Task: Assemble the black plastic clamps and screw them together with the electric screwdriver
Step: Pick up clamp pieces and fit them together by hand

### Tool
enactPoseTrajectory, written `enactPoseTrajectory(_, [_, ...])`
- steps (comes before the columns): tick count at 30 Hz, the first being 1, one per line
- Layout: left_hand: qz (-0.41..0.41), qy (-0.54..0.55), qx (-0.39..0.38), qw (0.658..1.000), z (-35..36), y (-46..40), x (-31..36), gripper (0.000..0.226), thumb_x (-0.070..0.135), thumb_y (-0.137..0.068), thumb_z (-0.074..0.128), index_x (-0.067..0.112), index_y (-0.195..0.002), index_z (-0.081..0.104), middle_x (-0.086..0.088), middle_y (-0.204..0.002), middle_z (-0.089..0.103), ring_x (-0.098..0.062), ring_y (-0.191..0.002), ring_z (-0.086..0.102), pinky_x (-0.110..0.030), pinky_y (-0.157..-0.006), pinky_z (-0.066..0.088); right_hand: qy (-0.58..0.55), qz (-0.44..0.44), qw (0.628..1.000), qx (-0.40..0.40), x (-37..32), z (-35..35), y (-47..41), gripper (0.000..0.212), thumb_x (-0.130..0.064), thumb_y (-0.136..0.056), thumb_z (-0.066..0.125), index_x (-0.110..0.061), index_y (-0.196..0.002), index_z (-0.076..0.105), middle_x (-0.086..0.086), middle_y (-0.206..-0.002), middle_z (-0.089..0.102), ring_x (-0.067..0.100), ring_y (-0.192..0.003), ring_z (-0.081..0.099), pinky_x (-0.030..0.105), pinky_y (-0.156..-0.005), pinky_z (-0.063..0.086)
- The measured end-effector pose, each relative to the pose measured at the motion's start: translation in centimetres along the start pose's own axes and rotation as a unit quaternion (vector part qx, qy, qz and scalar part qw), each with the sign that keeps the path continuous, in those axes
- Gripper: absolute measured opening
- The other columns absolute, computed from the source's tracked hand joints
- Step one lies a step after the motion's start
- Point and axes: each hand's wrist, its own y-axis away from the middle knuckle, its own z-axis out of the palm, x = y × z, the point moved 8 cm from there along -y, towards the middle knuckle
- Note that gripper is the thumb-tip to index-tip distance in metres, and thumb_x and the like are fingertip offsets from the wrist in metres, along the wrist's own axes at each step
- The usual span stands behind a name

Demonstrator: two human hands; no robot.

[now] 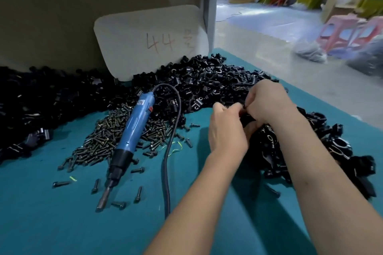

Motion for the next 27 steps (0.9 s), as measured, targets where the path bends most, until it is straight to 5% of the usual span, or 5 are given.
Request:
enactPoseTrajectory(4, [0.028,0.024,-0.035,0.999,-0.1,-0.3,-0.7,0.034,0.037,-0.073,0.09,0.023,-0.084,0.061,0.005,-0.097,0.05,-0.013,-0.076,0.052,-0.028,-0.066,0.043,-0.009,-0.042,0.999,0.013,-2.5,0.7,-0.1,0.022,-0.001,-0.08,0.062,-0.017,-0.08,0.077,0.011,-0.088,0.075,0.032,-0.085,0.069,0.034,-0.074,0.057])
enactPoseTrajectory(9, [-0.09,0.147,0.019,0.985,-3.4,-1.7,-3.7,0.02,0.005,-0.074,0.07,0.024,-0.079,0.066,0.006,-0.082,0.071,-0.017,-0.069,0.062,-0.026,-0.059,0.045,-0.004,-0.076,0.997,-0.021,-6.0,2.8,-0.3,0.017,-0.005,-0.082,0.066,-0.014,-0.088,0.079,0.013,-0.096,0.076,0.034,-0.094,0.07,0.04,-0.086,0.06])
enactPoseTrajectory(16, [-0.138,0.092,0.144,0.976,-8.7,-2.4,-5.6,0.03,-0.001,-0.073,0.058,0.025,-0.088,0.064,0.007,-0.094,0.068,-0.013,-0.083,0.063,-0.029,-0.065,0.048,0.049,-0.162,0.978,-0.124,-10.7,9.3,-1.7,0.057,-0.014,-0.092,0.068,-0.029,-0.145,0.057,0.014,-0.143,0.051,0.038,-0.132,0.05,0.044,-0.108,0.047])
enactPoseTrajectory(24, [-0.127,0.093,0.17,0.973,-9.9,-2.1,-6.0,0.026,0.0,-0.077,0.058,0.024,-0.087,0.063,0.007,-0.094,0.067,-0.005,-0.082,0.059,-0.016,-0.061,0.036,0.018,-0.114,0.992,-0.046,-9.4,11.0,-1.9,0.038,-0.028,-0.094,0.069,-0.028,-0.129,0.055,0.015,-0.13,0.048,0.038,-0.096,0.055,0.039,-0.078,0.042])
enactPoseTrajectory(27, [-0.128,0.088,0.169,0.973,-10.0,-2.1,-6.1,0.025,0.002,-0.078,0.059,0.025,-0.085,0.063,0.008,-0.092,0.067,-0.006,-0.083,0.06,-0.016,-0.06,0.036,0.005,-0.1,0.995,-0.017,-8.7,9.8,-2.0,0.036,-0.04,-0.093,0.074,-0.028,-0.125,0.065,0.012,-0.126,0.055,0.04,-0.109,0.061,0.039,-0.082,0.044])
